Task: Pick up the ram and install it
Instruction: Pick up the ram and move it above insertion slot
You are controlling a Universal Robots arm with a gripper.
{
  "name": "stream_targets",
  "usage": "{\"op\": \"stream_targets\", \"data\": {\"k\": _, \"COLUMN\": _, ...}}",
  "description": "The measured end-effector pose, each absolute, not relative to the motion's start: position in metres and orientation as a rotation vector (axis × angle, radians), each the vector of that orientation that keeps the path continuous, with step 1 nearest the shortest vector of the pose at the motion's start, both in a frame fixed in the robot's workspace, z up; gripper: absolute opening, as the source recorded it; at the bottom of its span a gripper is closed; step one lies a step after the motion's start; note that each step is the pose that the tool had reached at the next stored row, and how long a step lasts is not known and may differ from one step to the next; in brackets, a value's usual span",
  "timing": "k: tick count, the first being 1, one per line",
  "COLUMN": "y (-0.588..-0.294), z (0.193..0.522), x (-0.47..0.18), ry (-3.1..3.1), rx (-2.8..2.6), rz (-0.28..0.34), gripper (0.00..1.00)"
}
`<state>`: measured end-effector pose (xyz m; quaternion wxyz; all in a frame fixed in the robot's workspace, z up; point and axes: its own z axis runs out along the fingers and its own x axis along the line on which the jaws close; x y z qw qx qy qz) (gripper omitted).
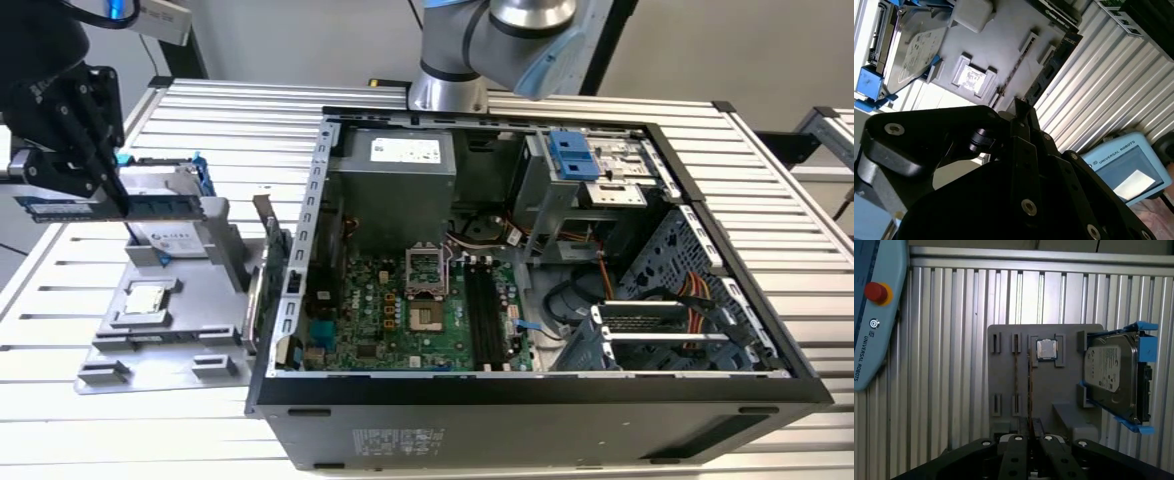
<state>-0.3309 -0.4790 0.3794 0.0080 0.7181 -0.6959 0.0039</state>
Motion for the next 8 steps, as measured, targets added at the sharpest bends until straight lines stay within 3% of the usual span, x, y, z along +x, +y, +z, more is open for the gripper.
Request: {"op": "stream_targets", "data": {"k": 8, "y": -0.4790, "z": 0.3795, "x": -0.3294, "ry": -2.175, "rx": 2.245, "rz": 0.012, "gripper": 0.00}}
